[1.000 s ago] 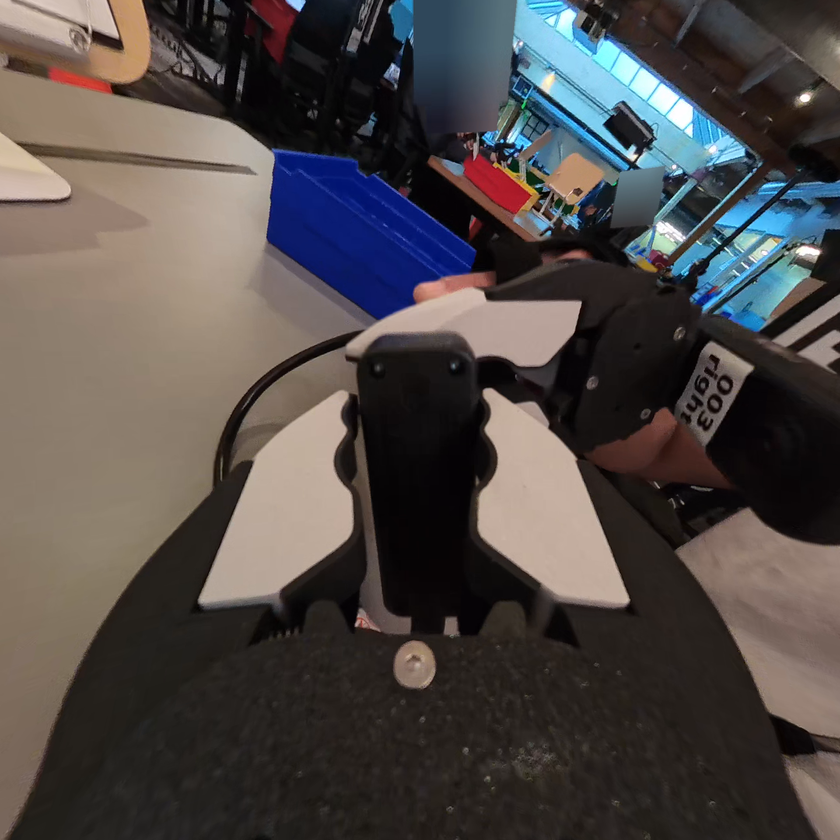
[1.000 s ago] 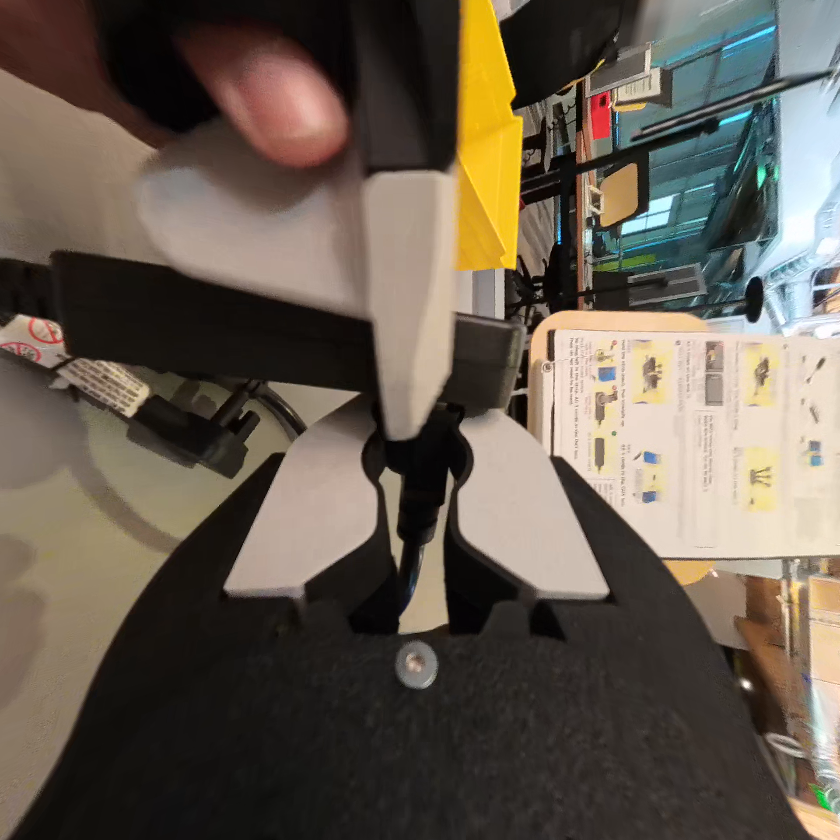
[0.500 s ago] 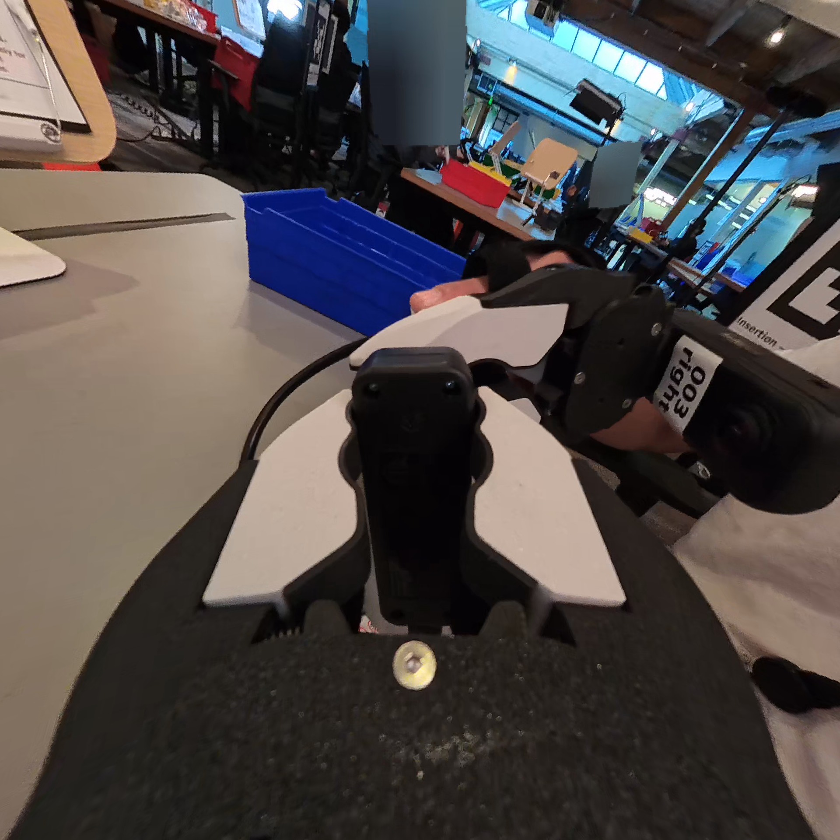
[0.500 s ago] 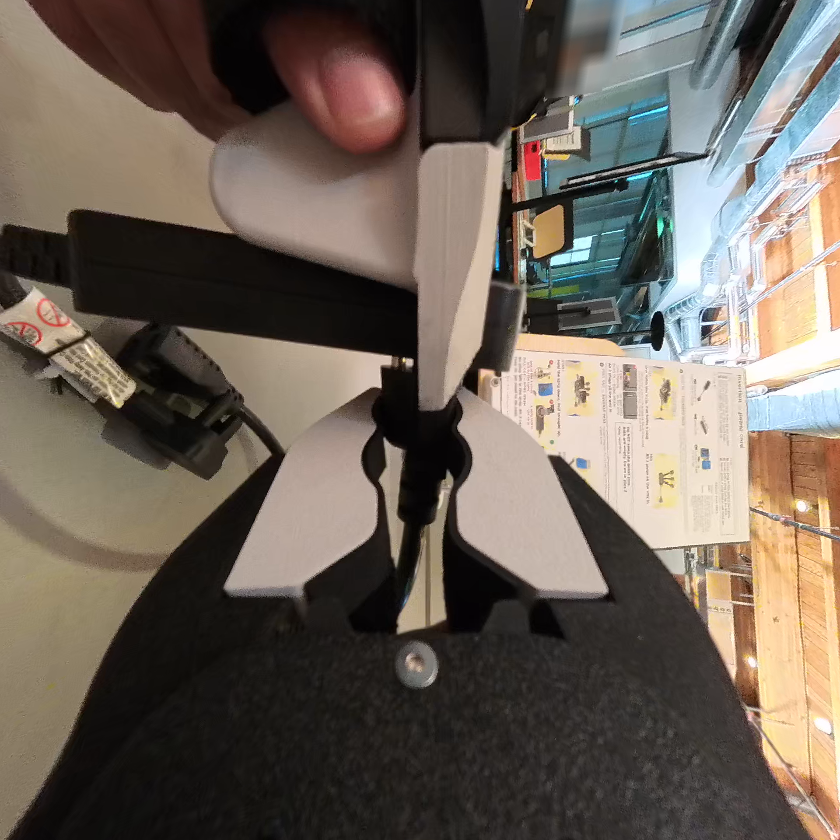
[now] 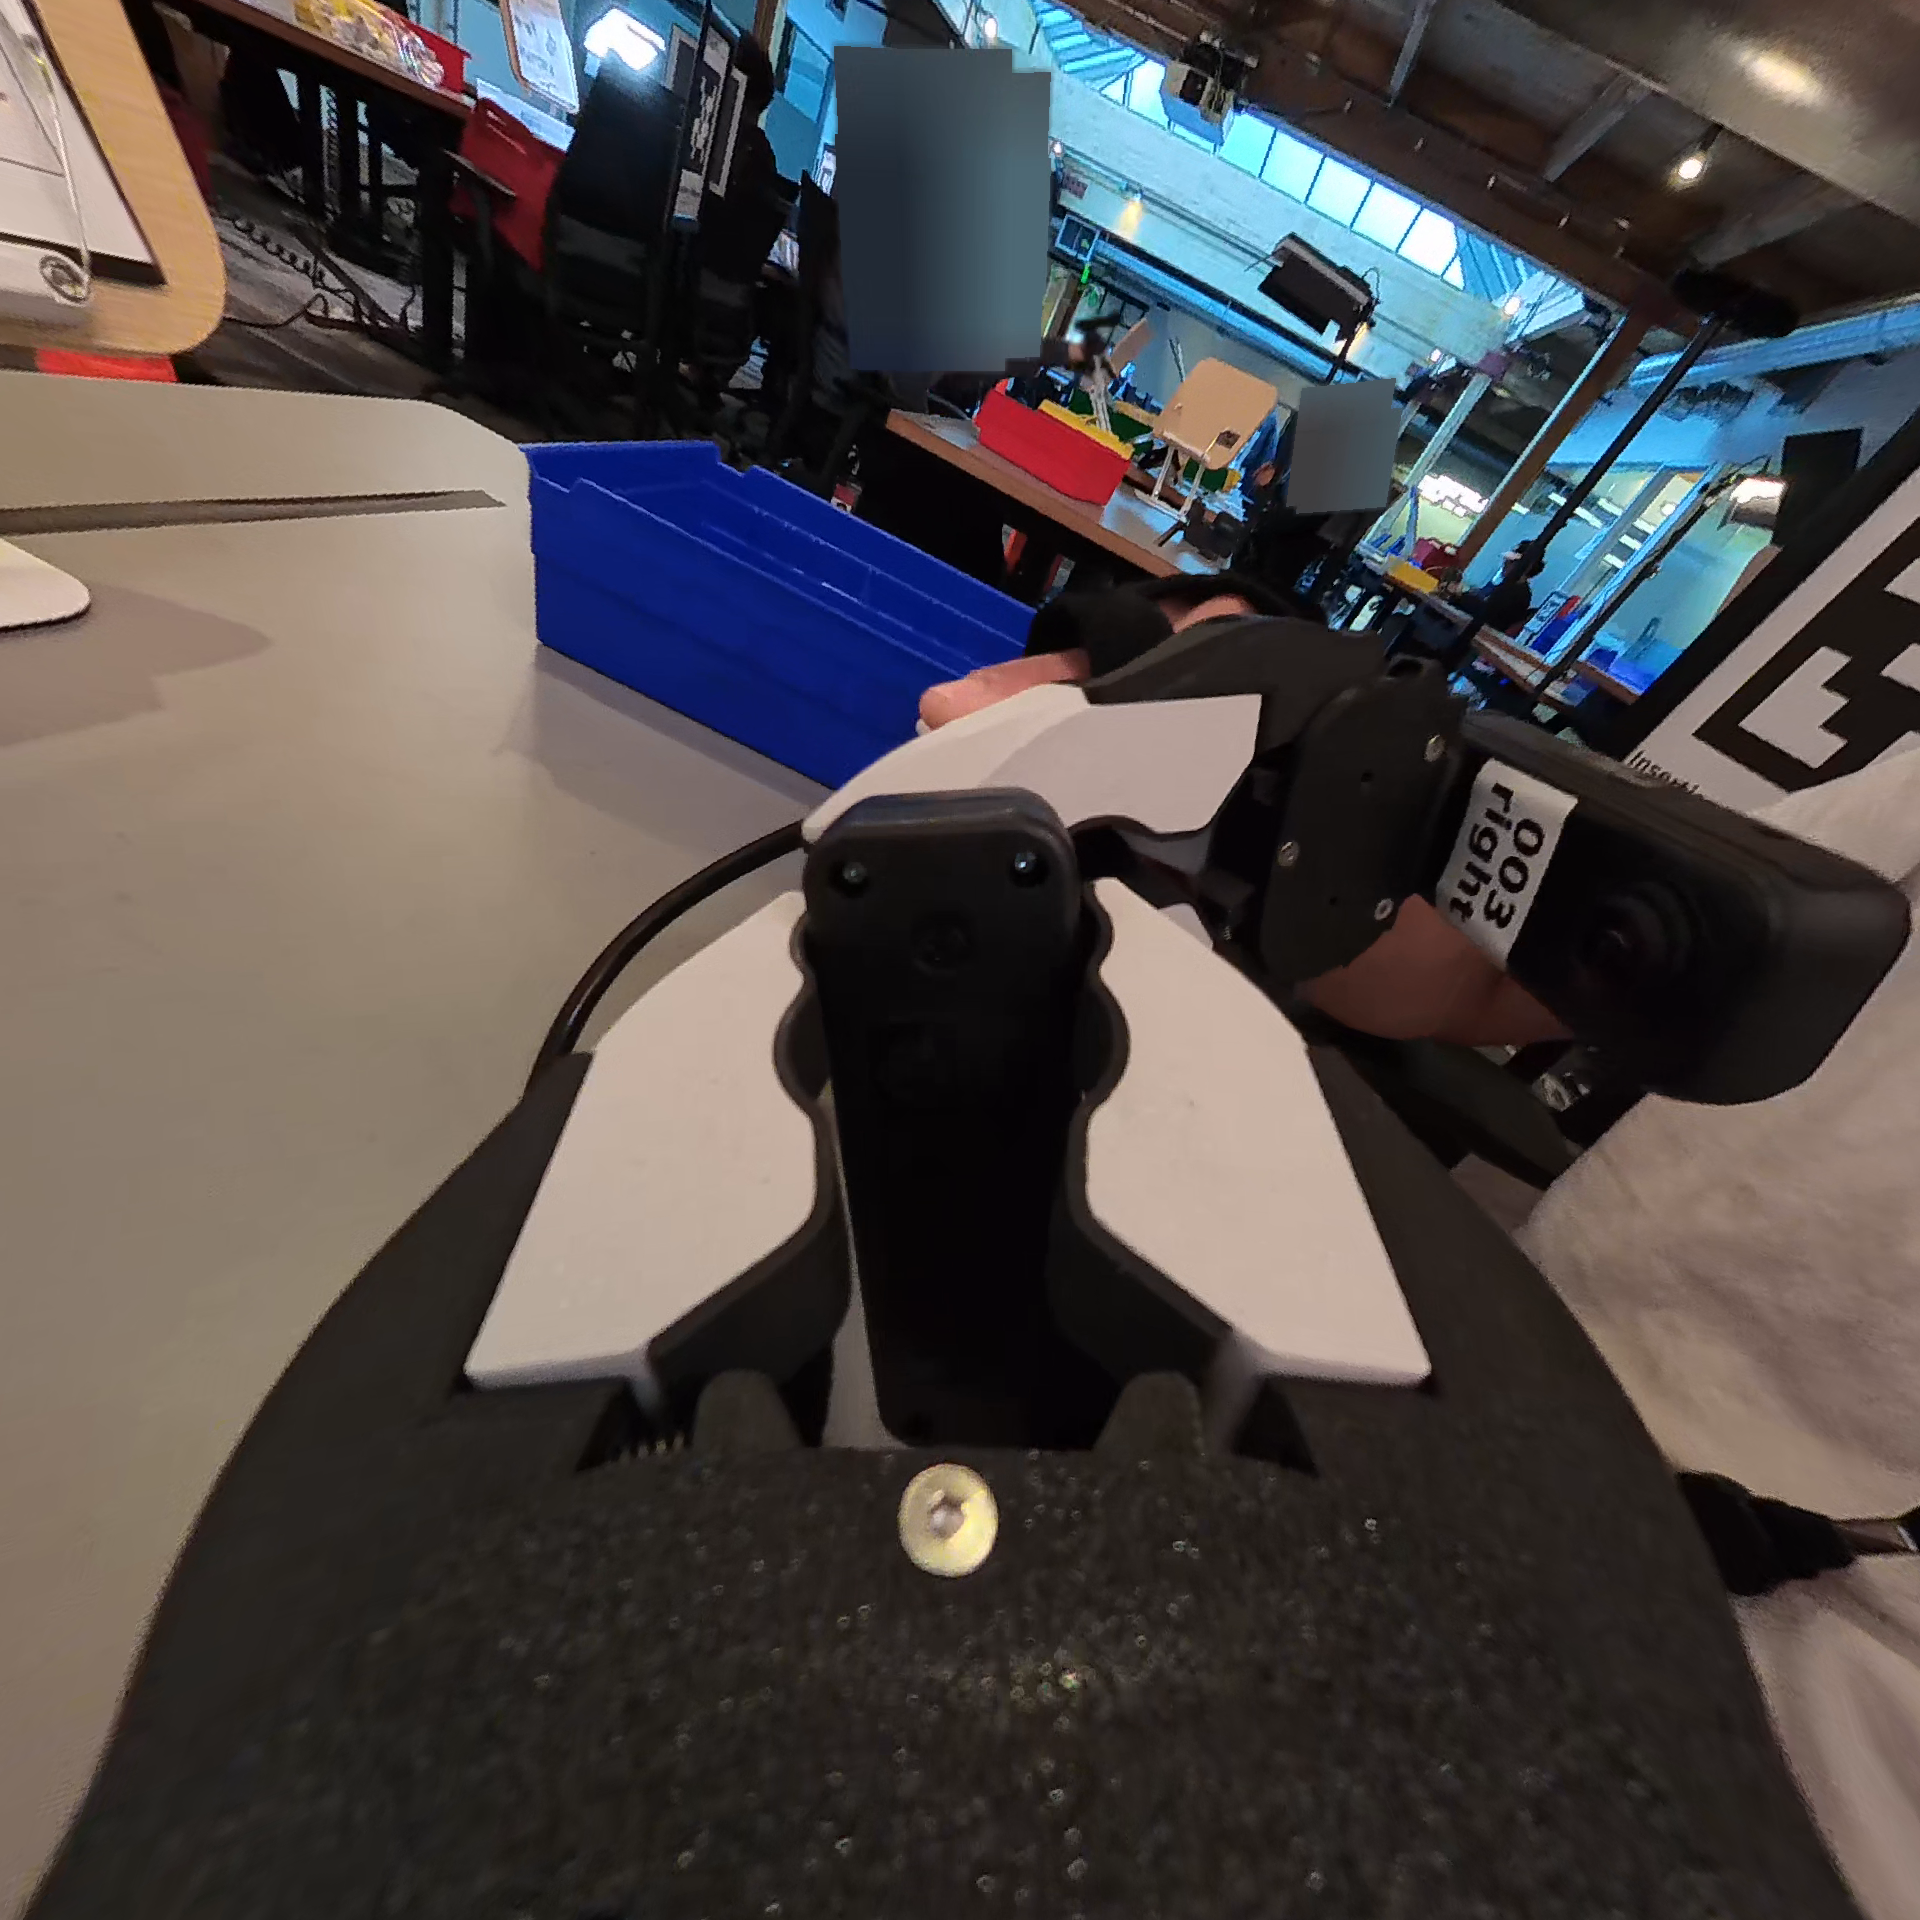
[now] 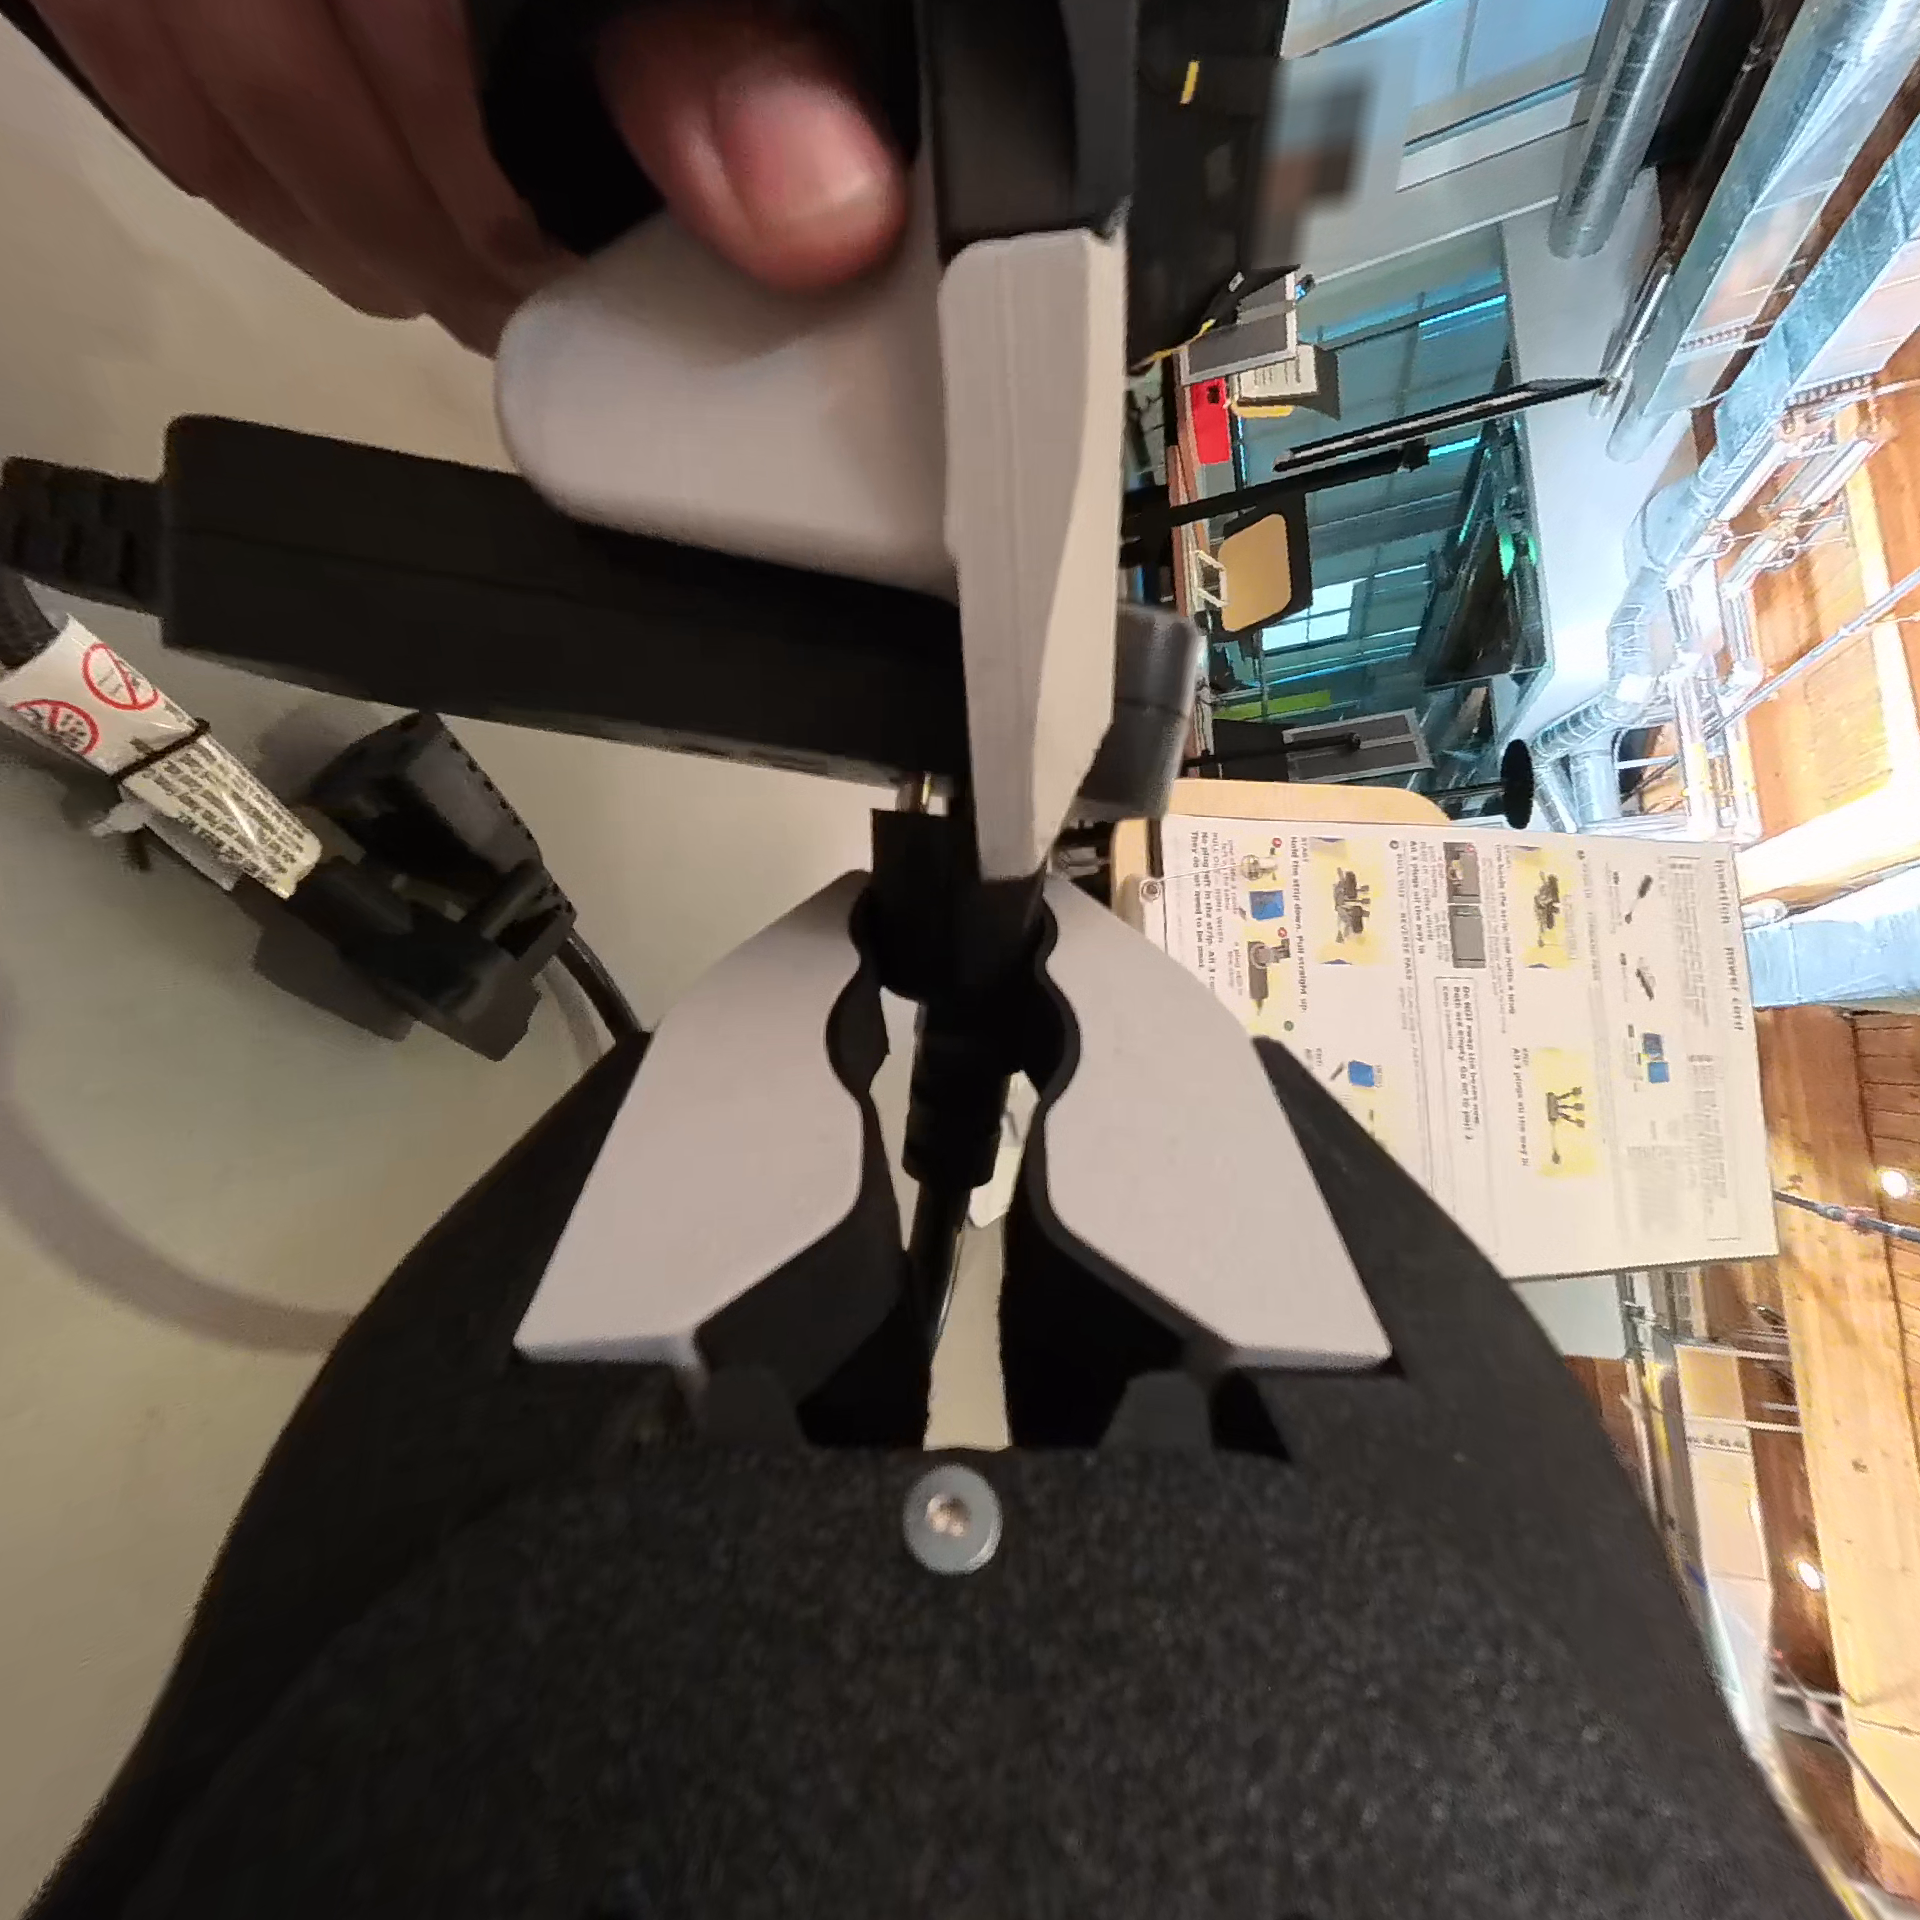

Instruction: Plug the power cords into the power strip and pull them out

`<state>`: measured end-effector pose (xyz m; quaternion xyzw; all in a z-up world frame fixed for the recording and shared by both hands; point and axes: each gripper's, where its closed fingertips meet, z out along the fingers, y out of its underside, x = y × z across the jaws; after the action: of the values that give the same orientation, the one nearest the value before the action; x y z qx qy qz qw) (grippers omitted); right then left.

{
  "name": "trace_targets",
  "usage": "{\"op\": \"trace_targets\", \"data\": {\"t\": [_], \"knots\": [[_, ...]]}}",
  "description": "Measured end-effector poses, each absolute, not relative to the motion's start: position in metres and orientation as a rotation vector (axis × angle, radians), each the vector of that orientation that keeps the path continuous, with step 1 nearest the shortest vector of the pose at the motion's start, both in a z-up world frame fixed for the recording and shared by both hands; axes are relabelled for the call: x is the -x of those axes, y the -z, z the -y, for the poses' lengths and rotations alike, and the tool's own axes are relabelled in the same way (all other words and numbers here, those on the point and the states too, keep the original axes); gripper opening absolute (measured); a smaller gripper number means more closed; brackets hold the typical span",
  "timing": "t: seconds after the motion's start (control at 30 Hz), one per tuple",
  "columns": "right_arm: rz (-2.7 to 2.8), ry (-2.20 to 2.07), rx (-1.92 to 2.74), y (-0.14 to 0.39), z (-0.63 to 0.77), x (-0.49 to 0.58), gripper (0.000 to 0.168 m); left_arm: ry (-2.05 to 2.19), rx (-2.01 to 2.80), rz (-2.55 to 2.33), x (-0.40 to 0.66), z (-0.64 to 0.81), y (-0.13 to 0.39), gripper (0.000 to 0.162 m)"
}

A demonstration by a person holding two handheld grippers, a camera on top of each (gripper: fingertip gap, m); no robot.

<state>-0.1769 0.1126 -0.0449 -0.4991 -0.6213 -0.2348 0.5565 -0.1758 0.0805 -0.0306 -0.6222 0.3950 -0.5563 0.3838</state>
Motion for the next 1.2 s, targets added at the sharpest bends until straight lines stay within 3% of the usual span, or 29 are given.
{"op": "trace_targets", "data": {"t": [0.23,0.47,0.63,0.73,0.8,0.83,0.9,1.2], "knots": [[1.450,0.389,1.252,0.044,-0.107,0.186,0.026,1.520,1.549,-1.001,0.180,-0.079,0.028,0.044],[1.260,-0.625,1.430,0.007,-0.048,0.184,0.026,1.612,1.521,-0.845,0.206,-0.103,0.025,0.044],[0.761,-1.278,1.606,0.037,-0.053,0.192,0.036,1.731,1.478,-0.718,0.208,-0.106,0.023,0.044],[0.452,-1.307,1.588,0.047,-0.086,0.192,0.048,1.839,1.441,-0.641,0.200,-0.102,0.021,0.044],[0.360,-1.377,1.507,0.035,-0.091,0.198,0.047,1.883,1.430,-0.606,0.193,-0.098,0.020,0.044],[0.321,-1.393,1.499,0.033,-0.094,0.201,0.045,1.887,1.431,-0.600,0.189,-0.096,0.021,0.044],[0.259,-1.436,1.445,0.026,-0.095,0.204,0.027,1.879,1.432,-0.594,0.185,-0.094,0.020,0.044],[0.382,-1.477,1.483,0.029,-0.080,0.195,0.025,1.802,1.481,-0.731,0.177,-0.080,0.023,0.043]]}}
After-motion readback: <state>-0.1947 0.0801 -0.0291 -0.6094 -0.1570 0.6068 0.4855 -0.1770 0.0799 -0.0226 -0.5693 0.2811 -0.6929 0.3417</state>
